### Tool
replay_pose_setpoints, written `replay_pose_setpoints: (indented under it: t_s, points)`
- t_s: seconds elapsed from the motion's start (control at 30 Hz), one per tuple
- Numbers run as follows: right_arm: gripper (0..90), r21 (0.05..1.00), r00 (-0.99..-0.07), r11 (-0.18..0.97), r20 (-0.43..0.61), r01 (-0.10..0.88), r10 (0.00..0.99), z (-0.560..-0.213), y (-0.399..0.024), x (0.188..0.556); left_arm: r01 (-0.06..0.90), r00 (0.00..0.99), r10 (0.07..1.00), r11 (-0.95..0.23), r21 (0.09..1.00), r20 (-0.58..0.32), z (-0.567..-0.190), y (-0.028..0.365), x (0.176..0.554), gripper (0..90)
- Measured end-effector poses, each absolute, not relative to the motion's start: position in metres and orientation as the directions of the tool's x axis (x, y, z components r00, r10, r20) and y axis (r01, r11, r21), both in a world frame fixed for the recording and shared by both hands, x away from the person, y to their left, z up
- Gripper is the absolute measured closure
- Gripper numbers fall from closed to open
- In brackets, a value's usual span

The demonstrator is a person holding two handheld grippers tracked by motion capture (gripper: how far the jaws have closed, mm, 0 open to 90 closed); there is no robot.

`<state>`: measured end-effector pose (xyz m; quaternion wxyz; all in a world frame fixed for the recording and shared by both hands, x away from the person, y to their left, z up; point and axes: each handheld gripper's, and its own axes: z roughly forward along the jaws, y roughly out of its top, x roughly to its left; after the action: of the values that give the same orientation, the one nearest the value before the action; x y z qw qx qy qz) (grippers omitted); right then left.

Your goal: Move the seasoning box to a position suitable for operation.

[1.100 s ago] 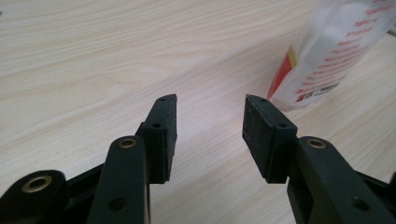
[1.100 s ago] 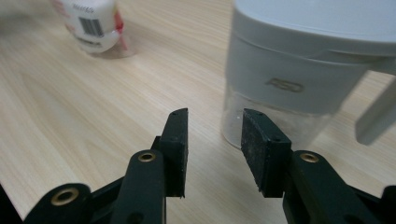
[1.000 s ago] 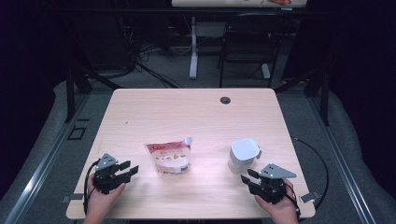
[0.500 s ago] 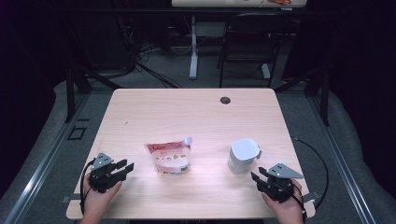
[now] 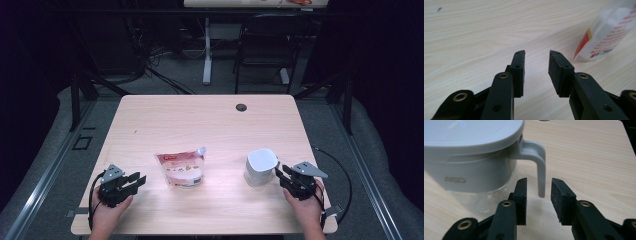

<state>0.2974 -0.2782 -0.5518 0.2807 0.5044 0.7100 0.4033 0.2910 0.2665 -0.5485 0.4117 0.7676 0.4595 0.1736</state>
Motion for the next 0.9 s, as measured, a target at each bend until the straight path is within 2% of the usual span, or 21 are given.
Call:
replay_pose_setpoints:
  t_s: [0.4, 0.6, 0.9]
  points:
    - [77.8, 0.850, -0.344, 0.192, -0.014, 0.491, 0.939, -0.558, -0.273, 0.315, 0.567, 0.509, 0.855, -0.243, 0.787, -0.103, -0.551, 0.266, 0.291, 66.4]
    - [82.3, 0.841, -0.340, 0.237, -0.067, 0.487, 0.938, -0.556, -0.270, 0.314, 0.559, 0.512, 0.854, -0.253, 0.789, -0.089, -0.551, 0.264, 0.291, 66.3]
    - [83.2, 0.828, -0.342, 0.241, -0.063, 0.507, 0.938, -0.553, -0.268, 0.309, 0.559, 0.511, 0.854, -0.244, 0.792, -0.098, -0.550, 0.267, 0.290, 66.2]
